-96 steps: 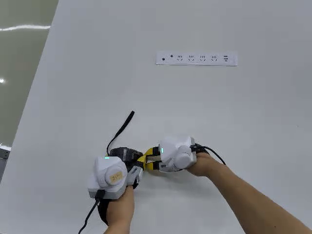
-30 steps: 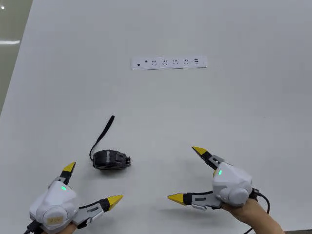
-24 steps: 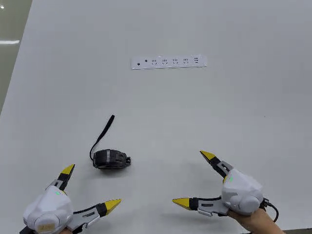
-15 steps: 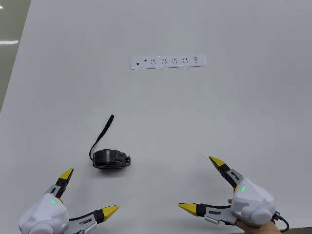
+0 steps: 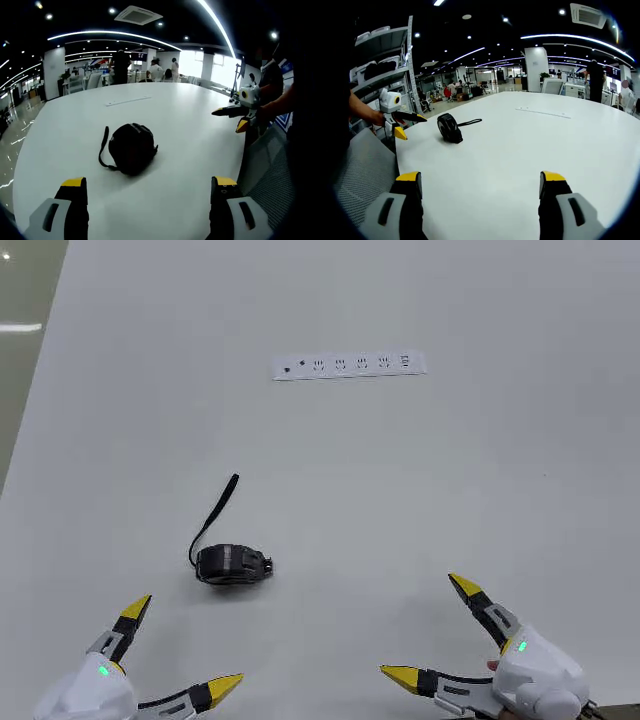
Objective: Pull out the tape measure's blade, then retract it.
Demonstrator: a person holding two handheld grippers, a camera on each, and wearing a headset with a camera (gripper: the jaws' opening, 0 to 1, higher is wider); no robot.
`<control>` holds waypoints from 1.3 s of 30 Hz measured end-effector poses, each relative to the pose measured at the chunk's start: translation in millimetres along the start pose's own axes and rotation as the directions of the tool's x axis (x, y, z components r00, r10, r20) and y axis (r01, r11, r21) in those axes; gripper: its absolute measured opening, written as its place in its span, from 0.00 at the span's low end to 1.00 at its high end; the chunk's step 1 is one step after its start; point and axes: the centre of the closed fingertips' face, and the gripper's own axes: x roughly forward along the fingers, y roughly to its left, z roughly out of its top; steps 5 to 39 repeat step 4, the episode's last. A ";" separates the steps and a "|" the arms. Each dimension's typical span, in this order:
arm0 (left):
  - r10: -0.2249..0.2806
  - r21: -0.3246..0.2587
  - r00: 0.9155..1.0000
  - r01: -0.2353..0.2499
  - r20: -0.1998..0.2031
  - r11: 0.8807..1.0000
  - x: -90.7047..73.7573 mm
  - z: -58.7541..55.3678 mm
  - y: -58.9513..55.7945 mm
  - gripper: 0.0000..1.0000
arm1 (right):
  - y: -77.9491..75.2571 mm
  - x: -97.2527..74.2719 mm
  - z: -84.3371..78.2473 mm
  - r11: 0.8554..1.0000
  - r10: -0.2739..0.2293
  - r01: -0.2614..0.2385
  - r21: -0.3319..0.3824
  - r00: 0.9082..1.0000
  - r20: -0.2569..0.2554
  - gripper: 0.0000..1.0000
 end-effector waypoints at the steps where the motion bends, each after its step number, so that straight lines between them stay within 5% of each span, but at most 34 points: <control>1: 0.001 -0.001 1.000 -0.001 0.001 1.000 -0.1 0.1 0.1 1.00 | 0.0 0.0 0.0 1.000 0.000 0.000 0.000 1.000 0.000 1.00; 39: 0.001 -0.001 1.000 -0.001 0.001 1.000 -0.1 0.1 0.3 1.00 | 0.0 -0.1 -0.1 1.000 0.000 0.000 0.000 1.000 0.000 1.00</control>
